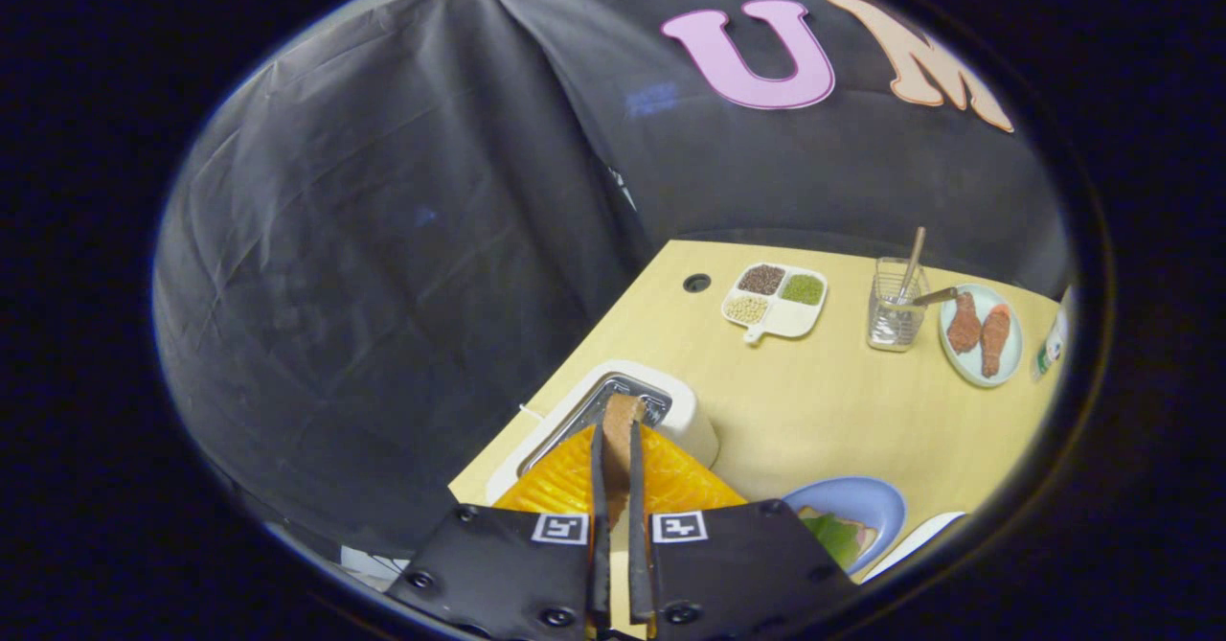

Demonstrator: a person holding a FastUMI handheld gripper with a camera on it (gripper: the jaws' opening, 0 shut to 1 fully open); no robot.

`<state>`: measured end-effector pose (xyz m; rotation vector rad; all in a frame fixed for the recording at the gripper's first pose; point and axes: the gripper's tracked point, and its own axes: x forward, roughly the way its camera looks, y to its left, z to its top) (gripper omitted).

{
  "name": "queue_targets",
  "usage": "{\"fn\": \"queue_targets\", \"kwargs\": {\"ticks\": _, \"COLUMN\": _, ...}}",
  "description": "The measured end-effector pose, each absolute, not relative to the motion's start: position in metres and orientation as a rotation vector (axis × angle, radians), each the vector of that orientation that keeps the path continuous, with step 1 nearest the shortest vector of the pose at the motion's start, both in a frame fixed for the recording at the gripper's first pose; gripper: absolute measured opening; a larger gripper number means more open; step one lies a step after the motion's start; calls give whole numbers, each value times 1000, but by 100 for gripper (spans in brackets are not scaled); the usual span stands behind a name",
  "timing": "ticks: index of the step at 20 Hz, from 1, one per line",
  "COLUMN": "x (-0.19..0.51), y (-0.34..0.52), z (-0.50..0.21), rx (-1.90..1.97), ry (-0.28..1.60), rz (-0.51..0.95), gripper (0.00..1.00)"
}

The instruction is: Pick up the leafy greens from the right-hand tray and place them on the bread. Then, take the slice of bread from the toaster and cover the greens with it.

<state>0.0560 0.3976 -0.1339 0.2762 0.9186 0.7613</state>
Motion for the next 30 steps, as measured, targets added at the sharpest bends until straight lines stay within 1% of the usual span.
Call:
{"fn": "queue_targets", "kwargs": {"ticks": 7, "x": 52, "y": 368, "z": -114, "rx": 327, "ry": 868, "rz": 777, "gripper": 10}}
{"fn": "queue_targets", "kwargs": {"ticks": 12, "x": 48, "y": 340, "z": -125, "rx": 332, "ry": 875, "rz": 754, "gripper": 10}}
{"fn": "queue_targets", "kwargs": {"ticks": 30, "x": 28, "y": 244, "z": -231, "rx": 447, "ry": 1018, "rz": 602, "gripper": 10}}
